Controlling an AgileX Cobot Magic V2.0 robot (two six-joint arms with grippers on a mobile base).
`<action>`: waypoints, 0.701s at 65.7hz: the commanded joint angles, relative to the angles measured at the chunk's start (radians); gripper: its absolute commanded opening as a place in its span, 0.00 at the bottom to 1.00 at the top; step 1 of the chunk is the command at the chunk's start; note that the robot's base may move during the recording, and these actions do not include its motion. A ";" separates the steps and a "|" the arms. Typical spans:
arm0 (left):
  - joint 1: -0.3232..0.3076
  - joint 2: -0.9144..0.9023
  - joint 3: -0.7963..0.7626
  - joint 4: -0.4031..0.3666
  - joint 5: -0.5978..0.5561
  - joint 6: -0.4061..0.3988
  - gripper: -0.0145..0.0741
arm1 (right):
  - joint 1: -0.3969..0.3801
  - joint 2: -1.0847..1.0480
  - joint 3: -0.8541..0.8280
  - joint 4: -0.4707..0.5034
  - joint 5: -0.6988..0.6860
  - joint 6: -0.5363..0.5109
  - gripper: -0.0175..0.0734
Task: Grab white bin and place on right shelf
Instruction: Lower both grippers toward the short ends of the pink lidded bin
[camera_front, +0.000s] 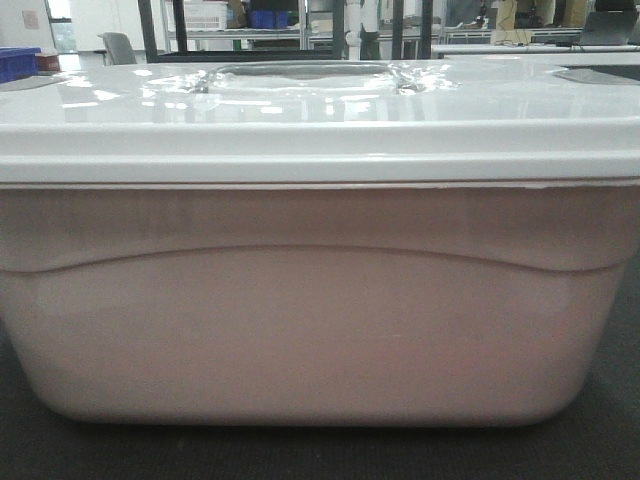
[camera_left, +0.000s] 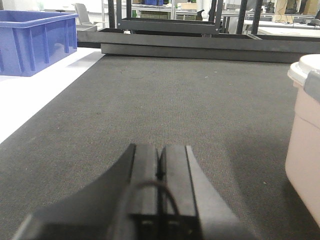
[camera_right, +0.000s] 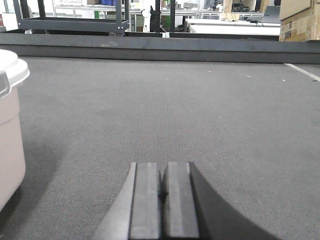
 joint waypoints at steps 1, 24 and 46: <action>-0.004 -0.009 0.000 0.000 -0.084 -0.007 0.03 | -0.003 -0.018 0.000 0.000 -0.089 -0.003 0.27; -0.004 -0.009 0.000 0.008 -0.084 -0.007 0.03 | -0.003 -0.018 0.000 0.000 -0.089 -0.003 0.27; -0.004 -0.009 0.000 0.008 -0.084 -0.007 0.03 | -0.003 -0.018 0.000 0.000 -0.097 -0.004 0.27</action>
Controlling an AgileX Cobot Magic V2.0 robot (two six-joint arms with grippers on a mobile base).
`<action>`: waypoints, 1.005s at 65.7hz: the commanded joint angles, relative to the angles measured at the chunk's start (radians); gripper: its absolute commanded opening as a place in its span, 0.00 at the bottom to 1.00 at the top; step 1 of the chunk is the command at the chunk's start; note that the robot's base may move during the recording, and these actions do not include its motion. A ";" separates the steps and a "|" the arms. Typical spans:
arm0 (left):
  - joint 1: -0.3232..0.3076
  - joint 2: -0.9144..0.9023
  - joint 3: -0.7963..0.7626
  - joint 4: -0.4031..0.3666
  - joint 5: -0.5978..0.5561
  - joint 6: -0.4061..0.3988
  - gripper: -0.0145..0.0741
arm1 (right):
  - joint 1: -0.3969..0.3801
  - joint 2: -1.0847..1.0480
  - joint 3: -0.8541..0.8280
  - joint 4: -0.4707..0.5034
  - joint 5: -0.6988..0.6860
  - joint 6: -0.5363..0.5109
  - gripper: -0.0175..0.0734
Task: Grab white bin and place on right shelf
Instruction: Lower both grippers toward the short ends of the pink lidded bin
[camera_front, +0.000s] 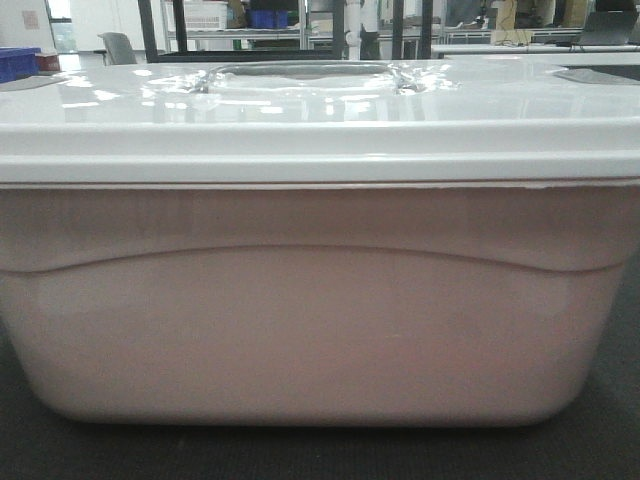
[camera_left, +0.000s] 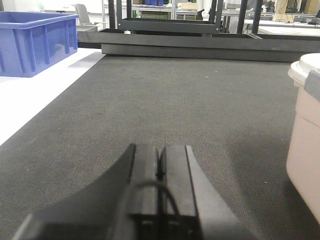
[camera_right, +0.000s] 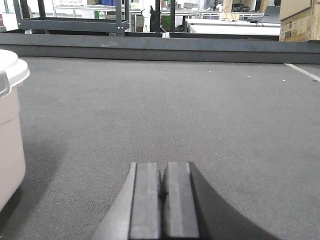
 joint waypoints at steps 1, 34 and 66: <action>-0.004 -0.009 0.000 0.002 -0.084 -0.007 0.03 | -0.003 -0.018 0.000 0.000 -0.097 -0.004 0.27; -0.004 -0.009 -0.003 -0.005 -0.084 -0.007 0.03 | -0.003 -0.018 -0.001 0.000 -0.096 -0.003 0.27; -0.004 0.030 -0.290 -0.005 -0.059 -0.007 0.03 | -0.003 0.053 -0.328 0.018 -0.022 -0.004 0.27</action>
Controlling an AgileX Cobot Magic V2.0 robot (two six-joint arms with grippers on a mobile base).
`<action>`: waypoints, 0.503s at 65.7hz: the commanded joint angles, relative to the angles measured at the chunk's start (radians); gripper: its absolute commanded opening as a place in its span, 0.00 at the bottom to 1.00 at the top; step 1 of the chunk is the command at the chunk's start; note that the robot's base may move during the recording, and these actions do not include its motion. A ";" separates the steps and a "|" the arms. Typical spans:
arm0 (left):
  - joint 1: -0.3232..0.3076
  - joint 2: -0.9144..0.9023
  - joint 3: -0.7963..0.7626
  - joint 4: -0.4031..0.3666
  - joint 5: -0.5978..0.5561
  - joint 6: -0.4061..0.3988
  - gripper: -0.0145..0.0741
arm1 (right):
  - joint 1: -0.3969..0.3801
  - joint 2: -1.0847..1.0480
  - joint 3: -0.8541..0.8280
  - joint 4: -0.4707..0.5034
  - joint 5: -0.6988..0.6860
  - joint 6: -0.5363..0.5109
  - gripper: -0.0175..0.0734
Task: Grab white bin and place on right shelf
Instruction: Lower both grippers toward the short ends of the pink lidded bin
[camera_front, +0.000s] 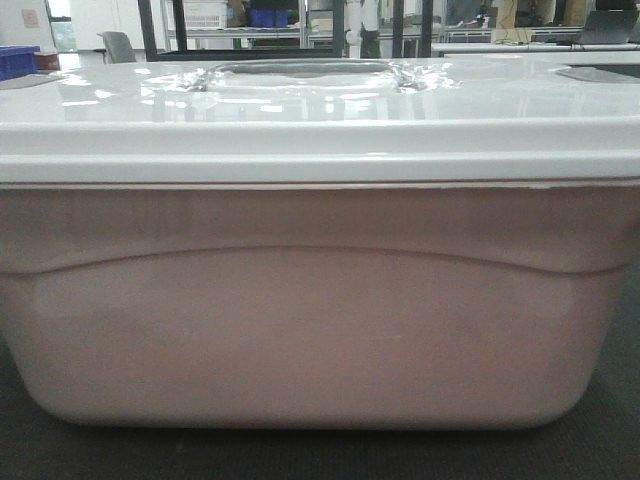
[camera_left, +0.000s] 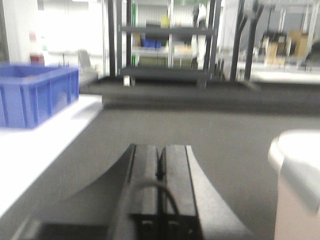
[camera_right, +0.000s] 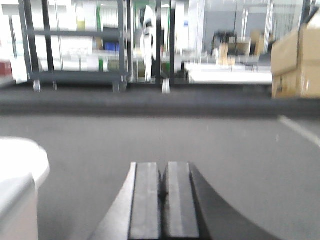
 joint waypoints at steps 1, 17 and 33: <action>-0.004 0.035 -0.101 -0.005 -0.064 -0.007 0.03 | -0.003 0.059 -0.108 0.004 -0.071 -0.004 0.27; -0.004 0.229 -0.352 -0.005 0.118 -0.007 0.03 | -0.003 0.280 -0.356 0.004 -0.005 -0.015 0.27; -0.004 0.520 -0.629 -0.005 0.415 -0.007 0.03 | -0.003 0.548 -0.621 0.004 0.393 -0.015 0.27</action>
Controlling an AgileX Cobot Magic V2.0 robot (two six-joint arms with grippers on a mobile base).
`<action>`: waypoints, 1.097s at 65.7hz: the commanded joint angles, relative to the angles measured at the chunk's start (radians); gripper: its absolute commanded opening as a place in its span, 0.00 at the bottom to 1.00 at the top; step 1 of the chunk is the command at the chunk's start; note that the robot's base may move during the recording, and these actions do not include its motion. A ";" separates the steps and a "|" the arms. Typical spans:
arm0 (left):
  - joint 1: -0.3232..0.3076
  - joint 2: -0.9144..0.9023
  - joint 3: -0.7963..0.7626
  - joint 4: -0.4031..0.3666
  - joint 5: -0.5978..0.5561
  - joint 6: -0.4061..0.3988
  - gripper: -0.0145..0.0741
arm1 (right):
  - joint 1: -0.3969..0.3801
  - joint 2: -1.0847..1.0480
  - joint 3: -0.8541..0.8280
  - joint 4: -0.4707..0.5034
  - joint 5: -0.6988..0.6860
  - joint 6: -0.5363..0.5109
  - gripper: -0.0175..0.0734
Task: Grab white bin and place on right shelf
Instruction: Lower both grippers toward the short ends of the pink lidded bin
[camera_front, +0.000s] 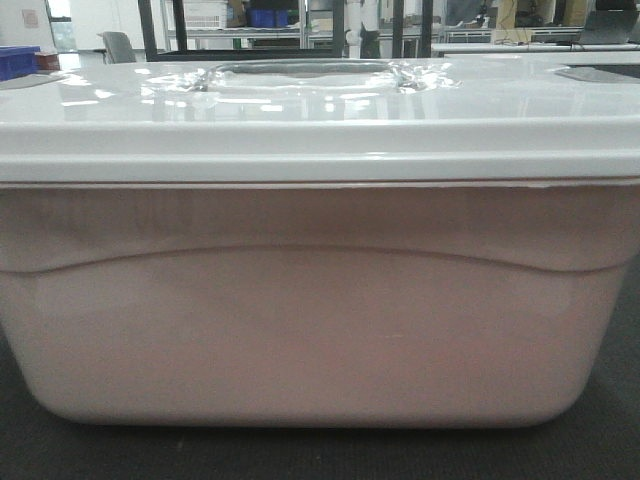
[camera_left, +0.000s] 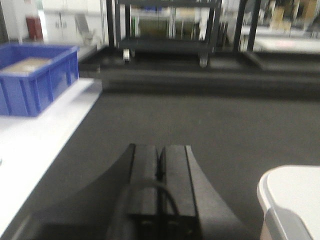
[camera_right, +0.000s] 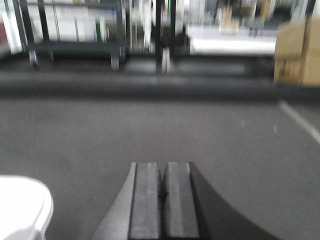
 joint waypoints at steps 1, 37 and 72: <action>-0.004 0.120 -0.117 -0.005 0.053 -0.007 0.03 | -0.003 0.122 -0.124 0.004 0.114 -0.008 0.27; -0.004 0.668 -0.323 -0.034 0.573 -0.007 0.03 | -0.003 0.640 -0.376 0.010 0.831 -0.007 0.27; -0.004 0.802 -0.323 -0.076 0.550 -0.007 0.03 | -0.003 0.687 -0.376 0.024 0.761 -0.007 0.27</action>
